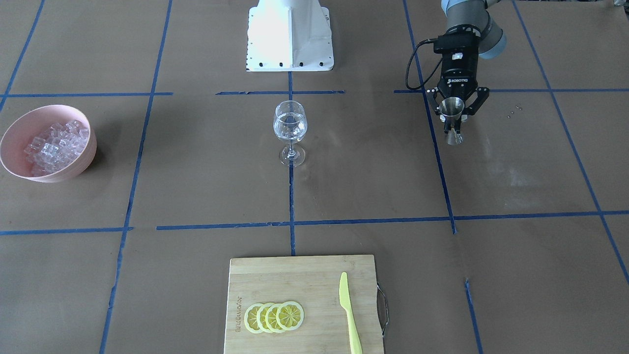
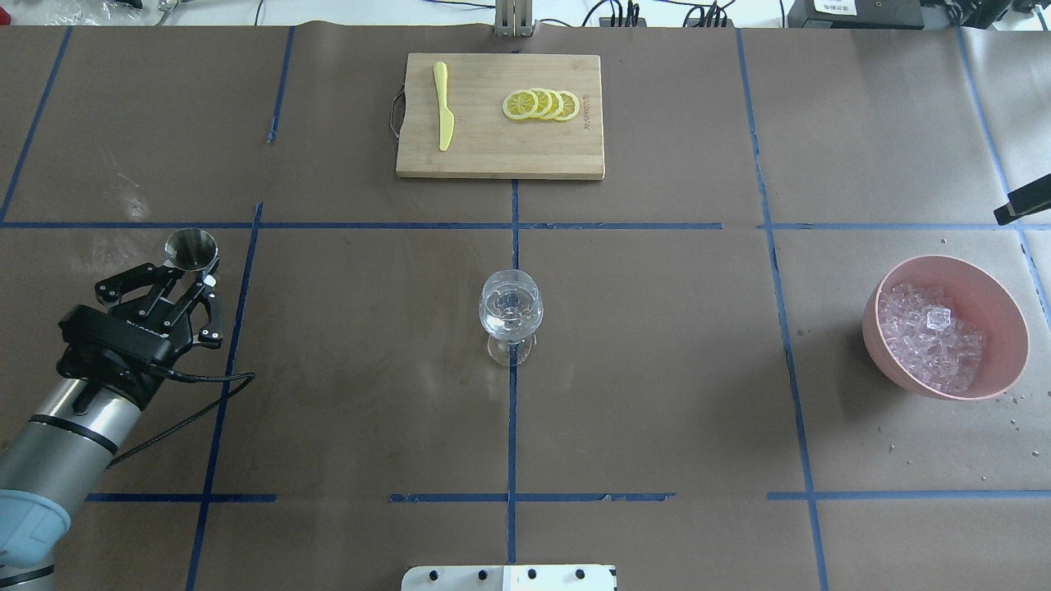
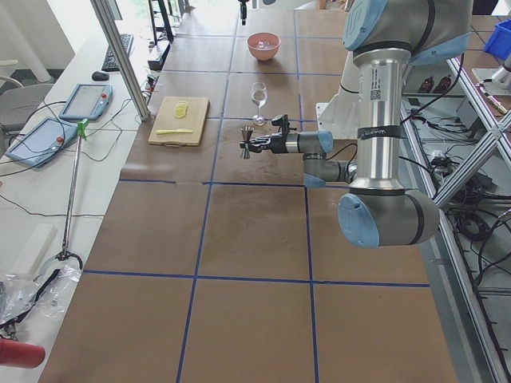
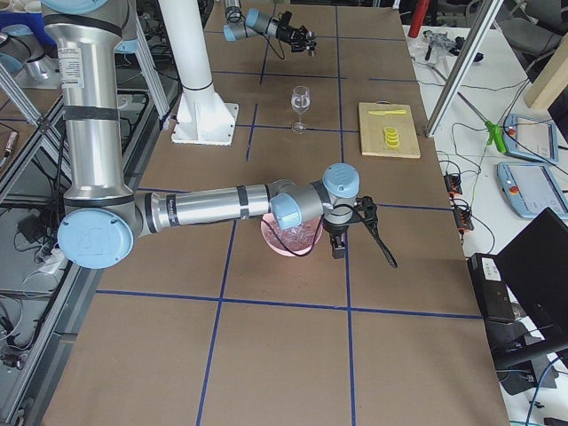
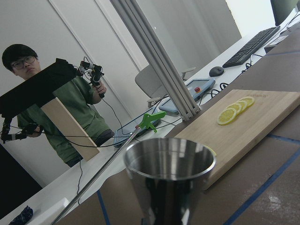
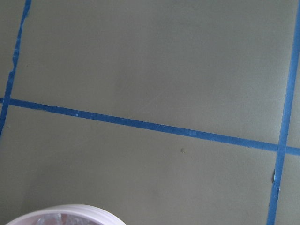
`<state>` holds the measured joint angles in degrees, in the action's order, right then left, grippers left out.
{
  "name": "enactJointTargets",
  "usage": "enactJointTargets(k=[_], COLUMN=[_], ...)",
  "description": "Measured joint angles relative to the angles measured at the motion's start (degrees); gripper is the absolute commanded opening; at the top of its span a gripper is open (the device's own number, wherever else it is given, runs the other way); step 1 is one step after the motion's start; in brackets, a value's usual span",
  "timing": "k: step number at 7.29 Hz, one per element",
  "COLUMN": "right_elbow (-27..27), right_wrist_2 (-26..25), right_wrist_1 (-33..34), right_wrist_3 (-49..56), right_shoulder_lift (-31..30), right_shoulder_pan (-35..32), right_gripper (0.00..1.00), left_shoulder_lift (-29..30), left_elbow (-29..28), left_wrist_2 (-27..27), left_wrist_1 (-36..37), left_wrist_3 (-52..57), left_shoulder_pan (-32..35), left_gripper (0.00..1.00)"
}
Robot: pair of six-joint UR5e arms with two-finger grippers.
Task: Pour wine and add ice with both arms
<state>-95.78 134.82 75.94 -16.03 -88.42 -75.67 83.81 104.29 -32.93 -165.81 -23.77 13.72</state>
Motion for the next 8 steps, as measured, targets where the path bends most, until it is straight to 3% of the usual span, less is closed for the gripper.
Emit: enactJointTargets(k=[3,8], right_elbow=[-0.20,-0.51], right_wrist_2=[-0.08,-0.52], right_wrist_1=[-0.01,-0.01], right_wrist_3=[0.03,0.03], right_shoulder_lift=[0.00,0.04], right_shoulder_pan=[0.00,0.00], right_gripper=[1.00,1.00], left_shoulder_lift=[-5.71,-6.24], left_elbow=[-3.27,-10.06], left_wrist_2=[-0.29,-0.95], left_wrist_1=[-1.95,-6.53], left_wrist_3=[-5.19,-21.76], left_shoulder_pan=[0.32,0.15], left_gripper=[0.00,0.00])
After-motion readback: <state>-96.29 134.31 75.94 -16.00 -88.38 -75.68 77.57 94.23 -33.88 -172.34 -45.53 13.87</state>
